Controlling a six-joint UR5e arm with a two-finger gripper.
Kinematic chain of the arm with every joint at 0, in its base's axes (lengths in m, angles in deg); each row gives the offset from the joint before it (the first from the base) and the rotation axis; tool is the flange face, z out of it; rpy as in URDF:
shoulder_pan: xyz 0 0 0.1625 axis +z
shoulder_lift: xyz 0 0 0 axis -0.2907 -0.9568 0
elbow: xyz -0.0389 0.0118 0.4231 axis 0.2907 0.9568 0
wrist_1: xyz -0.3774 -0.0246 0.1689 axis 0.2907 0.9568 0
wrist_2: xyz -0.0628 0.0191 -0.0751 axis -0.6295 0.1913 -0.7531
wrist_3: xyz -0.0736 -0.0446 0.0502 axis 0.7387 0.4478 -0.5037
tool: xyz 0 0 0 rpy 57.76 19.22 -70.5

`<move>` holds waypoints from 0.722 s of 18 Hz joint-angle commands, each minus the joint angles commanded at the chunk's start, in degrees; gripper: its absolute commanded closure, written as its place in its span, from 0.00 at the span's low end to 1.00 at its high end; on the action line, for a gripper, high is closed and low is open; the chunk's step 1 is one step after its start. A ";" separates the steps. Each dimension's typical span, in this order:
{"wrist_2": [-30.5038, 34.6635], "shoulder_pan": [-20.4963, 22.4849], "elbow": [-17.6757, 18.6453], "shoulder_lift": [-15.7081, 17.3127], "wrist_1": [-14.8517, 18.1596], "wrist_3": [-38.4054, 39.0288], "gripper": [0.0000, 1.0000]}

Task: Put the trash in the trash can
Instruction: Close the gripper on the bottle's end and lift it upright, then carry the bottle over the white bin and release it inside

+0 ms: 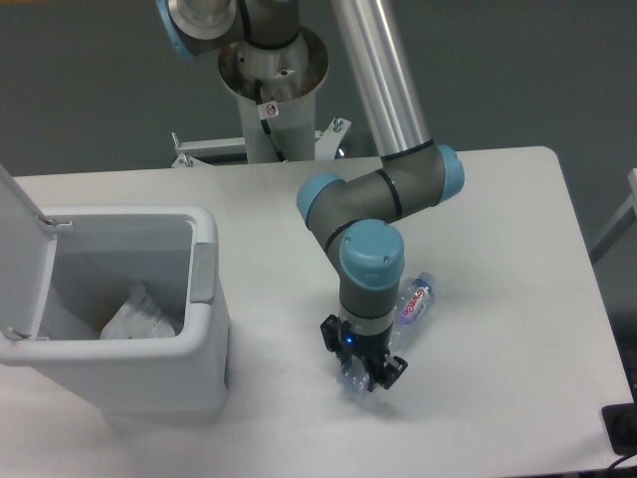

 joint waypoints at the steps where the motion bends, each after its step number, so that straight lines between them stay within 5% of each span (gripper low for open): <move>1: -2.44 0.18 -2.10 0.88 -0.09 5.68 0.43; 7: -10.29 0.09 -14.93 1.85 -0.26 31.71 0.43; 13: -17.13 -0.44 -19.43 5.80 -0.70 41.59 0.39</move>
